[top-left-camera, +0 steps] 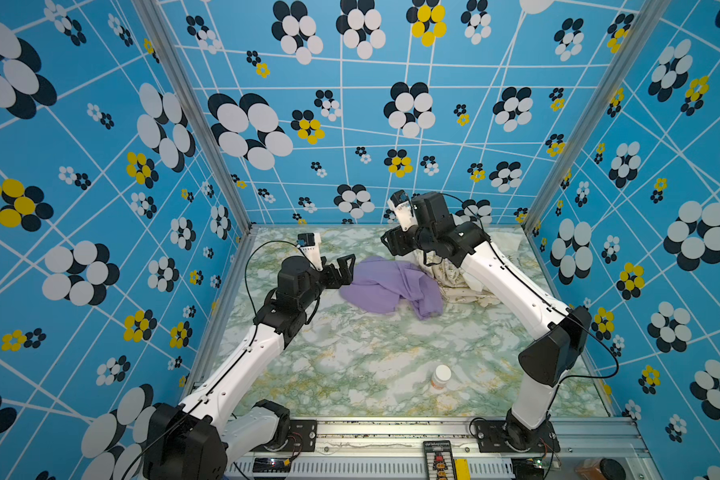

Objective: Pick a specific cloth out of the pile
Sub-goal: 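Lift the purple cloth and drag it toward the left gripper, then grasp the purple cloth with the left gripper while the right gripper holds still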

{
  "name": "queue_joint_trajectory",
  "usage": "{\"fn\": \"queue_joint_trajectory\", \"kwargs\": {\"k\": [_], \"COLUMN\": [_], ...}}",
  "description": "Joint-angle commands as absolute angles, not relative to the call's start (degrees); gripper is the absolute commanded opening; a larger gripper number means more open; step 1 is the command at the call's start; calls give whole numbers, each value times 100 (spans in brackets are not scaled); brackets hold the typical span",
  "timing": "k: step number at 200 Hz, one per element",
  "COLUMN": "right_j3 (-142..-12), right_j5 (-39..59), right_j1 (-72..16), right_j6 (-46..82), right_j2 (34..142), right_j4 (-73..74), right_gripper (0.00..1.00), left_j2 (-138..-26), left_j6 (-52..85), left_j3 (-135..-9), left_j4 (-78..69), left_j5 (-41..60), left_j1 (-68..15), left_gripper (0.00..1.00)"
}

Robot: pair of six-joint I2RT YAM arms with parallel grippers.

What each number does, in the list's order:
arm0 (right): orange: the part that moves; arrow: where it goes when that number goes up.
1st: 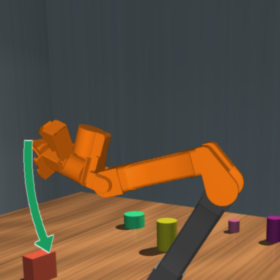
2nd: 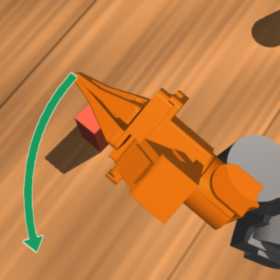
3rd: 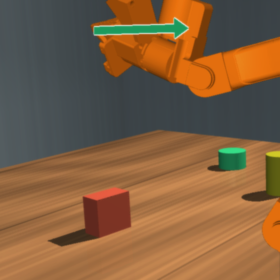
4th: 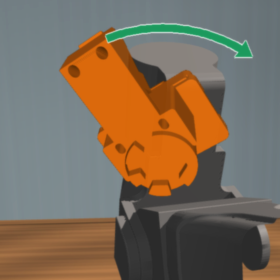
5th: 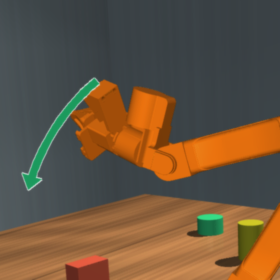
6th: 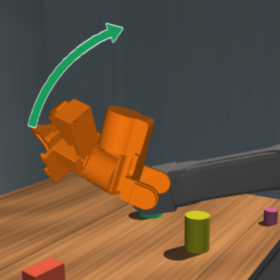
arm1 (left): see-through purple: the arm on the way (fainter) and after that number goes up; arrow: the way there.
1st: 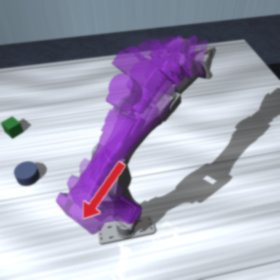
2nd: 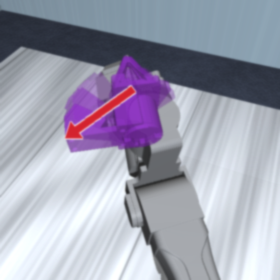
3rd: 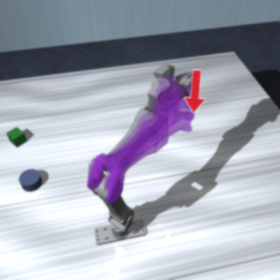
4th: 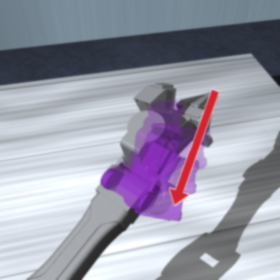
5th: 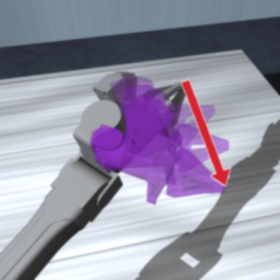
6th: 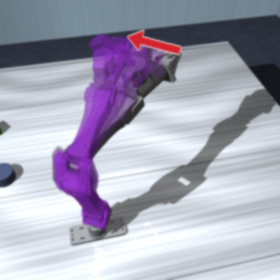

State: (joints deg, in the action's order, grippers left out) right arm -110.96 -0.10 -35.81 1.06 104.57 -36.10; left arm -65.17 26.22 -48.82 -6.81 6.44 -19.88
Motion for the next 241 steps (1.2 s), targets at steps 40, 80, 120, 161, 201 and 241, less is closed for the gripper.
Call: {"fn": "queue_joint_trajectory", "kwargs": {"k": [40, 80, 120, 161, 201, 241], "right_j3": [-10721, -10405, -10116, -10046, -10087, -10210], "right_j5": [-679, -766, -810, -817, -778, -755], "right_j1": [-3462, -3277, -3122, -3033, -2990, -2955], "right_j6": [-195, -18, 3, 0, -27, -60], "right_j2": [9969, 9755, 9556, 9522, 9588, 9718], "right_j4": [-3720, -3723, -3690, -3693, -3701, -3742], "right_gripper": [85, 86, 86, 86, 86, 86], "left_j2": [-7938, -9270, -10222, -10927, -11538, -12281], "left_j6": [3435, 4265, 4979, 5303, 5518, 5596], "left_j3": [-6364, -7519, -8139, -8867, -9686, -10694], "left_j4": [1483, 2844, 3405, 3845, 4338, 5289], "left_j5": [851, 1172, 1317, 1305, 1235, 1082], "left_j1": [-1948, -1958, -1960, -1970, -2010, -2090], "left_gripper": [97, 95, 92, 85, 79, 69]}}
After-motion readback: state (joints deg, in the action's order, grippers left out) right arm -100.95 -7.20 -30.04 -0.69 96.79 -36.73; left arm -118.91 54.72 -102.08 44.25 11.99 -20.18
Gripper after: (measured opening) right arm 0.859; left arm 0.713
